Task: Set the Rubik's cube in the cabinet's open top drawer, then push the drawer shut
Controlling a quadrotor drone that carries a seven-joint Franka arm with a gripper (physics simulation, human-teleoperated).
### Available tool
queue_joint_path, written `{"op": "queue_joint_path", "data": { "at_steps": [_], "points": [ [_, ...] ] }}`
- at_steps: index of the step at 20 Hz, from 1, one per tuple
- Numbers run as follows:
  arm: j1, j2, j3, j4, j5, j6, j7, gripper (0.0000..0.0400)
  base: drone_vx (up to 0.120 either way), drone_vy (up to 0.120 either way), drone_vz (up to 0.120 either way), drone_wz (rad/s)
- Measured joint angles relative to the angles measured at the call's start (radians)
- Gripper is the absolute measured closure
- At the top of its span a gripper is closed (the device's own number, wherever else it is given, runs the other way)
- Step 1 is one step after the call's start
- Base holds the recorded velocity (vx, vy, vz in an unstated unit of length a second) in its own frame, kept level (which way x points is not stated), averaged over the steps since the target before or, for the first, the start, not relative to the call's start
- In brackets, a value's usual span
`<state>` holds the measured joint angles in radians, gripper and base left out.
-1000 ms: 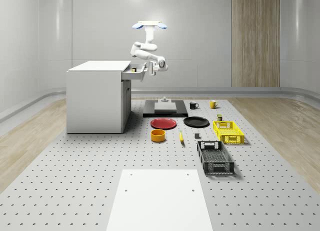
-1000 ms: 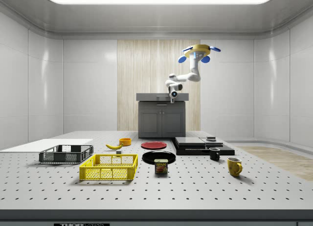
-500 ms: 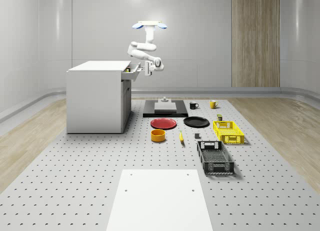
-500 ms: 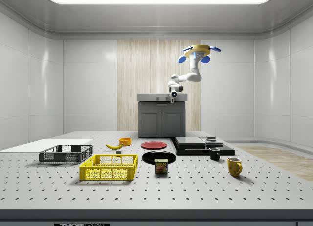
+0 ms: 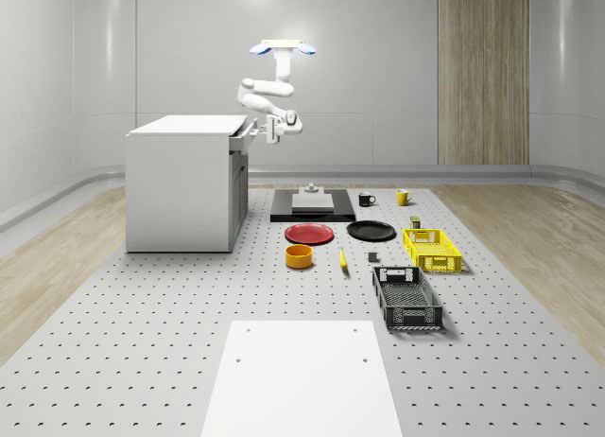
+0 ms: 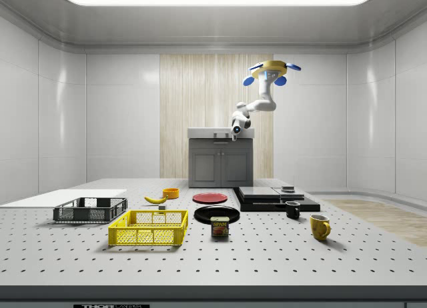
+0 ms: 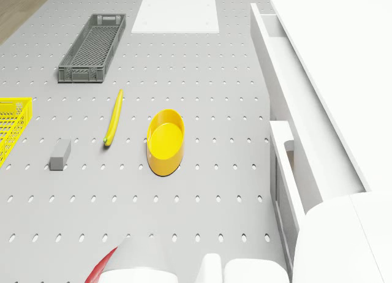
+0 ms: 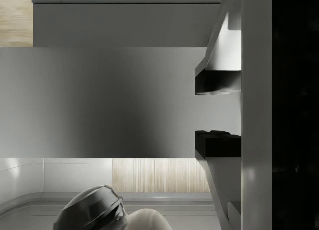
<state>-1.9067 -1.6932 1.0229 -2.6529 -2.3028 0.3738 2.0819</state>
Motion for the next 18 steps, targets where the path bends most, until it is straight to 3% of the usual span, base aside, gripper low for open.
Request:
{"op": "queue_joint_path", "data": {
  "at_steps": [7, 18],
  "points": [
    [0.056, 0.003, -0.016, -0.021, -0.11, 0.005, -0.081, 0.0295, 0.0, 0.0, 0.0, 0.0],
    [0.077, 0.012, -0.022, -0.029, -0.162, 0.0, -0.119, 0.0295, 0.0, 0.0, 0.0, 0.0]
  ]
}}
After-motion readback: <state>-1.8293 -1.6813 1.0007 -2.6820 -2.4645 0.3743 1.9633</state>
